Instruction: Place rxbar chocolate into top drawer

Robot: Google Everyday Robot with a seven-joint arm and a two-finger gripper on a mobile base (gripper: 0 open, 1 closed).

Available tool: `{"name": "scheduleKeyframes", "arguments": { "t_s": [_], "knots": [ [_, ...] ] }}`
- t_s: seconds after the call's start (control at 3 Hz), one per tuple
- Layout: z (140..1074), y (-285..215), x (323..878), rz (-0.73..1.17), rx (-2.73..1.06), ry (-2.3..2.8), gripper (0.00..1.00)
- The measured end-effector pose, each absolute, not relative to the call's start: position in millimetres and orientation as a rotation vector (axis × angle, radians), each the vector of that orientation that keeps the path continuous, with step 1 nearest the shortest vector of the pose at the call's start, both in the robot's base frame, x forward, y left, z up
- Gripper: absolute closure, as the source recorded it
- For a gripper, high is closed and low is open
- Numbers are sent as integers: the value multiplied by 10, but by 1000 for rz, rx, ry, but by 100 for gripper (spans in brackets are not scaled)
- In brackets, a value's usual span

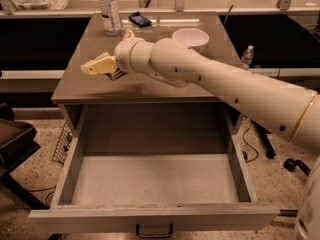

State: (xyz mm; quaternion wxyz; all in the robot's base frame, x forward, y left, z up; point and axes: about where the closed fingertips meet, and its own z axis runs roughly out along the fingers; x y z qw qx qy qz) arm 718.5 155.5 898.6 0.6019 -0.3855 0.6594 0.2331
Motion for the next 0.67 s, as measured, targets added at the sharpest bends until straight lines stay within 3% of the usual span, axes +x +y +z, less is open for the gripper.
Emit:
{"name": "scheduleKeyframes", "arguments": {
  "t_s": [0.67],
  "knots": [
    [8703,1560,7269,503,-948,1610,0]
  ]
}}
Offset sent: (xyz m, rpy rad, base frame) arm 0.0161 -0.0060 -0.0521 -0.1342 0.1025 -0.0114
